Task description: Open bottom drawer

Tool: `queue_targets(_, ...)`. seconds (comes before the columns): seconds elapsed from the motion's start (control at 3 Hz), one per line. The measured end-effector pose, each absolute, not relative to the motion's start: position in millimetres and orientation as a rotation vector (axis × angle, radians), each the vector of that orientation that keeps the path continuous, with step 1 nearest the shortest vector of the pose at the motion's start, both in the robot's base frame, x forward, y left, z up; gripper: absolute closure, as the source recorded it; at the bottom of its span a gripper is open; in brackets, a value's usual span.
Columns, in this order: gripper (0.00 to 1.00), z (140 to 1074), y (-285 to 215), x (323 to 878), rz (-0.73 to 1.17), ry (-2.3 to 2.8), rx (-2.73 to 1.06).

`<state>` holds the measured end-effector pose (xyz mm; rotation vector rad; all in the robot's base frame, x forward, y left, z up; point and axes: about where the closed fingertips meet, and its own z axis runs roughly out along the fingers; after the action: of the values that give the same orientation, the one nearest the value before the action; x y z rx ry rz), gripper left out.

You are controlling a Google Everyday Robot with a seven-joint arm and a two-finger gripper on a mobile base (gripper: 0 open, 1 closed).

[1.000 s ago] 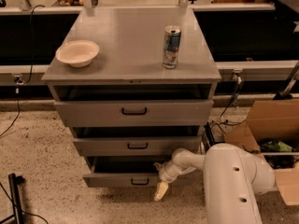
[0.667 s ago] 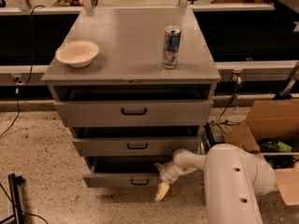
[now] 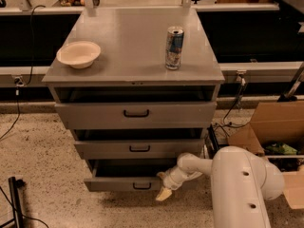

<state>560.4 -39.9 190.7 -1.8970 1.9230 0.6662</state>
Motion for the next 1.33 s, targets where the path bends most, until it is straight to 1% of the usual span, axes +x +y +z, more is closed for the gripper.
queue_targets(0.33,0.72,198,-36,538,0.748,1.903,-1.970)
queue_targets(0.67,0.95,198,-36,538,0.748,1.903,-1.970)
queue_targets(1.0,0.67,215,-31,530,0.777,1.828,-2.010)
queue_targets(1.33,0.49,215,-31,529,0.778,1.827,-2.010)
